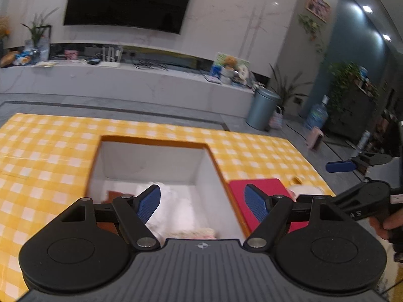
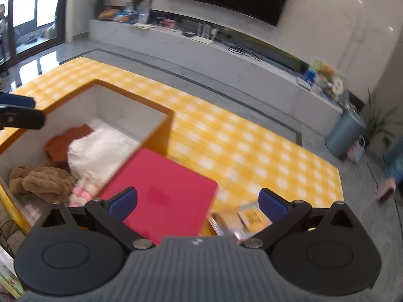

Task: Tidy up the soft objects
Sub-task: 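Lower the pink knitted pouch into the box and open the right tool, then move both tools back over the table toward the remaining soft items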

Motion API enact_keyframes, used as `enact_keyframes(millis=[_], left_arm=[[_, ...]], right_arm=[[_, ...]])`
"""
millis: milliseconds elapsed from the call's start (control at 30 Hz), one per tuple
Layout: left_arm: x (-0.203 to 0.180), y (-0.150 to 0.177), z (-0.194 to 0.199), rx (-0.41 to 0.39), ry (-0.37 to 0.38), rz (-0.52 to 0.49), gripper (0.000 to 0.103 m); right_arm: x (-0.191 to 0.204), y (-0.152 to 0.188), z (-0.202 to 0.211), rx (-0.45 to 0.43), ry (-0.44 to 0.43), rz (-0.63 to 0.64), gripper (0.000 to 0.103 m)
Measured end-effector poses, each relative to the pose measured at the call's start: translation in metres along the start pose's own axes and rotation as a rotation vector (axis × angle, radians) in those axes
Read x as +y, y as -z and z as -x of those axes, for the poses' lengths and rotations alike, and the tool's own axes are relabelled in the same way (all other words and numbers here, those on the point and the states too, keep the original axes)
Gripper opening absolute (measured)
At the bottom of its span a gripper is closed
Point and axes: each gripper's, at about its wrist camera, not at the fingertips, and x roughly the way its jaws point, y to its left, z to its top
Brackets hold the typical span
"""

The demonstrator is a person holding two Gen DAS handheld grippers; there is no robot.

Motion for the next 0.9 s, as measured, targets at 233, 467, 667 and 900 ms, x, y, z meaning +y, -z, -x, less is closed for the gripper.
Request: enact_keyframes(millis=[233, 467, 667, 900], left_arm=[[-0.037, 0.006, -0.008, 0.029, 0.012, -0.1, 0.089], [-0.082, 0.01, -0.026, 0.082, 0.029, -0.178, 0.089], [-0.109, 0.015, -0.034, 0.119, 0.065, -0.206, 0.089], [-0.131, 0.022, -0.042, 0.145, 0.083, -0.231, 0.089]], right_arm=[[-0.047, 0.043, 0.0, 0.089, 0.027, -0.136, 0.1], [-0.108, 0.101, -0.008, 0.266, 0.118, -0.238, 0.1], [-0.133, 0.15, -0.03, 0.508, 0.005, -0.43, 0.1], [-0.115, 0.162, -0.062, 0.569, -0.052, -0.455, 0.1]])
